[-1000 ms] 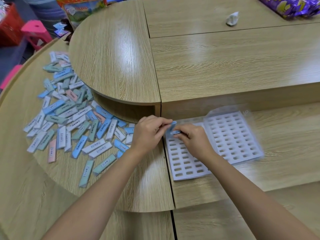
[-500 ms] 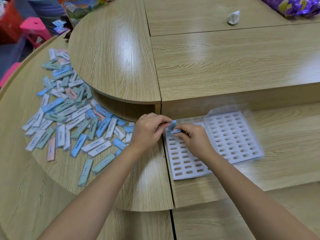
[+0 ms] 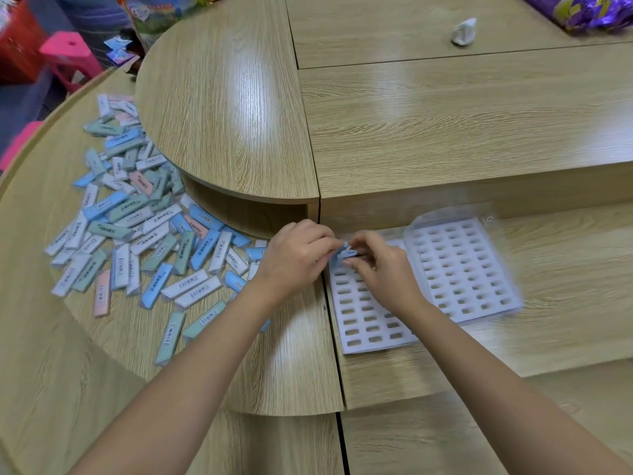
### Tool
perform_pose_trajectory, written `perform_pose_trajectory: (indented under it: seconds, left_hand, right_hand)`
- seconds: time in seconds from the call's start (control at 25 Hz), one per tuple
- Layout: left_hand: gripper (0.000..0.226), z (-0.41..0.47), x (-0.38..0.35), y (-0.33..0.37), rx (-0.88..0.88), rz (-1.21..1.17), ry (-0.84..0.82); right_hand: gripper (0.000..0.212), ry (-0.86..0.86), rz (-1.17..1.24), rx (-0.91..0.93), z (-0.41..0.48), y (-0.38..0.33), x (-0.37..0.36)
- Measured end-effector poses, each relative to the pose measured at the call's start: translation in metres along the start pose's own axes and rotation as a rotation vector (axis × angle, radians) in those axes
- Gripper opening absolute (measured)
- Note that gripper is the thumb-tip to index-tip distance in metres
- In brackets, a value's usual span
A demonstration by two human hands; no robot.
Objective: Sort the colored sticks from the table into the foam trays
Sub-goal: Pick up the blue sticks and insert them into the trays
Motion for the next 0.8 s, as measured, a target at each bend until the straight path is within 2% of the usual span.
perform_pose_trajectory:
  seconds: [0.16, 0.4, 0.48, 0.6, 0.68, 0.8]
  left_hand:
    - [0.019, -0.005, -0.003, -0.002, 0.079, -0.085, -0.045]
    - [0.026, -0.014, 0.000, -0.007, 0.291, -0.378, -0.074]
    - [0.026, -0.025, 0.014, -0.004, 0.411, -0.466, -0.027]
    - [0.020, -0.073, 0.039, 0.008, 0.625, -0.529, 0.088]
    - [0.020, -0.121, 0.049, 0.015, 0.777, -0.535, 0.130]
    - [0.015, -0.177, 0.055, -0.001, 0.963, -0.500, 0.125]
  right_hand:
    - [0.007, 0.094, -0.090, 0.102, -0.005, -0.009, -0.004]
    - [0.015, 0.101, -0.182, 0.041, -0.007, -0.012, -0.004]
    - [0.022, 0.140, -0.134, 0.007, -0.017, -0.017, 0.005]
    - [0.015, 0.241, -0.073, -0.033, -0.042, -0.034, 0.014]
    - [0.008, 0.173, -0.043, -0.042, -0.052, -0.049, 0.002]
    - [0.007, -0.026, -0.093, -0.123, -0.055, -0.063, -0.044]
Point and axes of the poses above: each hand's wrist, its own z-axis towards the middle knuckle, its own x-axis out of the back of the hand, y = z × x, the point moved 6 cm from there along z, towards the middle knuckle, and after that the axes turned 12 degrees about -y, right-handed, at the moved point
